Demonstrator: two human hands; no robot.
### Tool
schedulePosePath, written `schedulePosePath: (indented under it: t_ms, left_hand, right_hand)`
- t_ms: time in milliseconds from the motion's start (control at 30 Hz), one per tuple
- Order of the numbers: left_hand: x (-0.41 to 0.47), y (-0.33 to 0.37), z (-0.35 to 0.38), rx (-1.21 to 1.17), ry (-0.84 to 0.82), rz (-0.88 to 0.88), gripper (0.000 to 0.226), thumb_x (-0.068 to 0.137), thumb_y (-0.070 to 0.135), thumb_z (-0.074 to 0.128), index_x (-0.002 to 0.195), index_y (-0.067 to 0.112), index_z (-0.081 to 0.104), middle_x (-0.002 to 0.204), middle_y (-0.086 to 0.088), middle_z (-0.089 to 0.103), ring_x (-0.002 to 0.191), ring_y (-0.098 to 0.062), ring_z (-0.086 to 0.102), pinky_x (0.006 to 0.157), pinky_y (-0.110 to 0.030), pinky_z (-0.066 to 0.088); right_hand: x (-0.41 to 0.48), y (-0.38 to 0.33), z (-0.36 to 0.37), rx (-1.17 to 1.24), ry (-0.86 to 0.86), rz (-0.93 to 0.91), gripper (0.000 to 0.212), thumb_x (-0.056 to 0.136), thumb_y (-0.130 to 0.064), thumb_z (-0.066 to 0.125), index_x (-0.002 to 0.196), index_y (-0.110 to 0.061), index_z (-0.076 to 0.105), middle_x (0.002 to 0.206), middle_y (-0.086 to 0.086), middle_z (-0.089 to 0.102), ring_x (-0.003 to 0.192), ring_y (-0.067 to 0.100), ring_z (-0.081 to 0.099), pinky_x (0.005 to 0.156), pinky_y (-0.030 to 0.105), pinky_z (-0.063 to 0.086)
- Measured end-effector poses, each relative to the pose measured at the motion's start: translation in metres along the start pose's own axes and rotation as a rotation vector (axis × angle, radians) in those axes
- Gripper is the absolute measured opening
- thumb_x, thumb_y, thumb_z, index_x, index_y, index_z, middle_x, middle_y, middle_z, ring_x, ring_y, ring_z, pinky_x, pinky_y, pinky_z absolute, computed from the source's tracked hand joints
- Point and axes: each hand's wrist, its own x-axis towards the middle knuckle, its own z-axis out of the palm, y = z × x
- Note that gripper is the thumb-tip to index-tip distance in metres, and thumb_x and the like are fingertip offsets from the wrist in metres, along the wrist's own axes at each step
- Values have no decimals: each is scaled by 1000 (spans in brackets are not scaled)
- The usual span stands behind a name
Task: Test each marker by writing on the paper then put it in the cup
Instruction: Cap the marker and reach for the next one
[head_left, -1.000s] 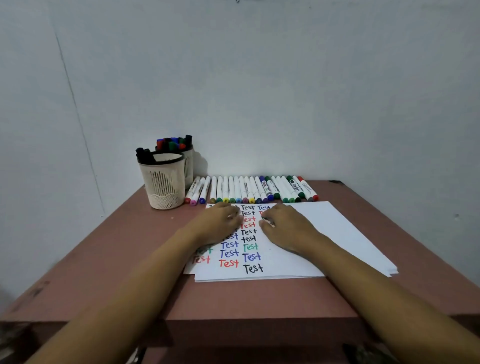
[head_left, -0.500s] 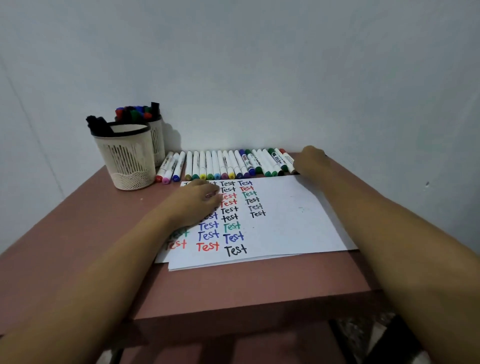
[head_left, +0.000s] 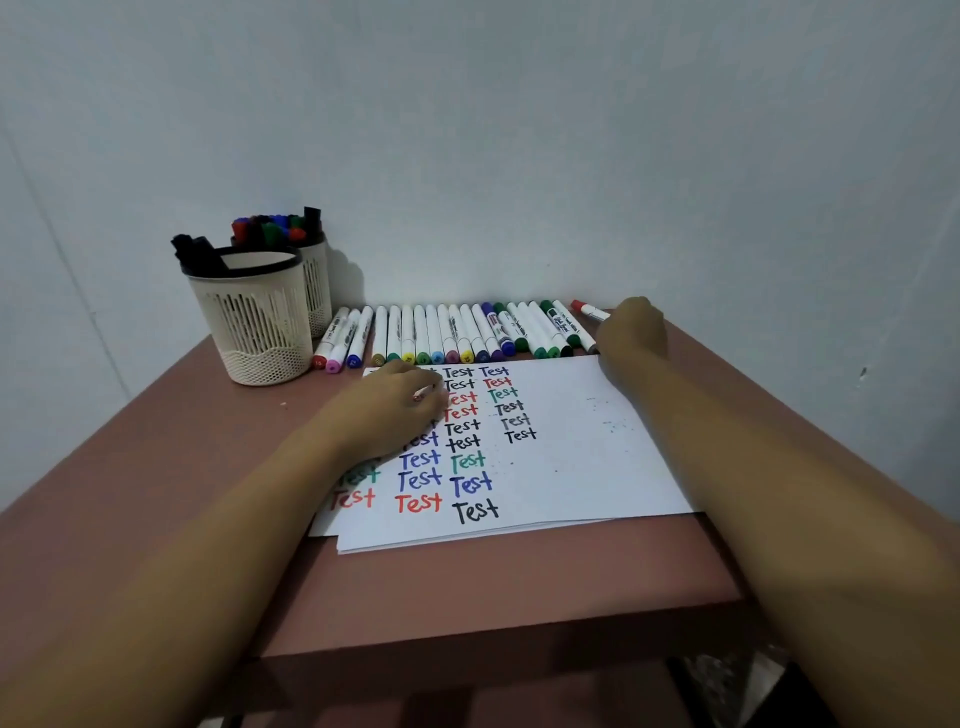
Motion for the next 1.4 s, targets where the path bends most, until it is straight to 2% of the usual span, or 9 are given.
schedulePosePath:
  t_ms: [133, 300, 433, 567, 733, 867, 1000, 1333, 1400]
  left_hand:
    - [-2, 1, -4, -22, 82, -29, 42, 100, 33, 30, 138, 22, 42, 141, -5, 43, 125, -20, 44, 103, -39, 38]
    - [-7, 8, -6, -23, 226, 60, 45, 99, 31, 39, 142, 19, 37, 145, -3, 38, 124, -18, 44, 99, -33, 39]
    - [-11, 13, -8, -57, 213, 171, 56, 97, 36, 44, 147, 19, 26, 147, -1, 34, 129, -15, 39, 104, -29, 33]
    - [-11, 15, -4, -59, 154, 177, 47, 96, 37, 44, 140, 18, 40, 116, 0, 55, 103, -14, 51, 84, -26, 40]
    - [-10, 18, -4, -57, 218, 195, 20, 99, 30, 40, 109, 15, 50, 88, 10, 45, 79, -9, 41, 70, -23, 30]
    - [-12, 22, -3, -106, 246, 218, 12, 99, 27, 41, 92, 17, 38, 73, 12, 37, 65, -8, 36, 61, -29, 26]
    - [-13, 23, -4, -128, 241, 215, 22, 98, 31, 42, 107, 11, 46, 69, 8, 47, 61, -13, 46, 58, -34, 39]
    - [-15, 23, -7, -348, 287, 103, 38, 92, 42, 50, 124, 23, 51, 74, -3, 55, 76, -9, 56, 52, -16, 30]
    - [-15, 22, -6, -376, 295, 98, 38, 90, 44, 52, 122, 24, 52, 62, -4, 49, 62, -10, 52, 52, -19, 31]
  right_hand:
    - [-18, -11, -17, 66, 28, -113, 22, 98, -10, 42, 114, 2, 50, 113, 16, 59, 93, 29, 54, 70, 31, 36]
    - [-62, -25, -31, 274, -115, -203, 23, 91, -12, 47, 69, -8, 48, 65, 5, 44, 60, 19, 37, 58, 28, 28]
    - [-104, -27, -29, 506, -295, -96, 16, 87, -14, 50, 71, -9, 46, 64, 9, 38, 58, 19, 28, 56, 29, 24]
    - [-125, -26, -28, 683, -419, 65, 20, 87, -14, 50, 68, -12, 43, 57, 2, 38, 49, 14, 26, 51, 26, 20]
    - [-131, -32, -24, 989, -560, 192, 27, 92, -21, 62, 69, -9, 53, 56, 3, 49, 48, 11, 41, 47, 21, 38]
    - [-136, -32, -15, 984, -668, 84, 23, 89, -22, 65, 72, -8, 59, 59, 3, 57, 46, 7, 51, 45, 18, 45]
    - [-133, -31, -13, 956, -634, 2, 22, 93, -19, 60, 74, -8, 58, 60, 2, 55, 49, 7, 49, 47, 17, 42]
    - [-133, -31, -16, 946, -608, -110, 22, 95, -20, 57, 77, -8, 59, 63, 2, 55, 57, 9, 49, 51, 18, 43]
    - [-134, -32, -17, 941, -597, -119, 21, 94, -21, 57, 78, -8, 59, 63, 2, 55, 56, 9, 49, 51, 18, 43]
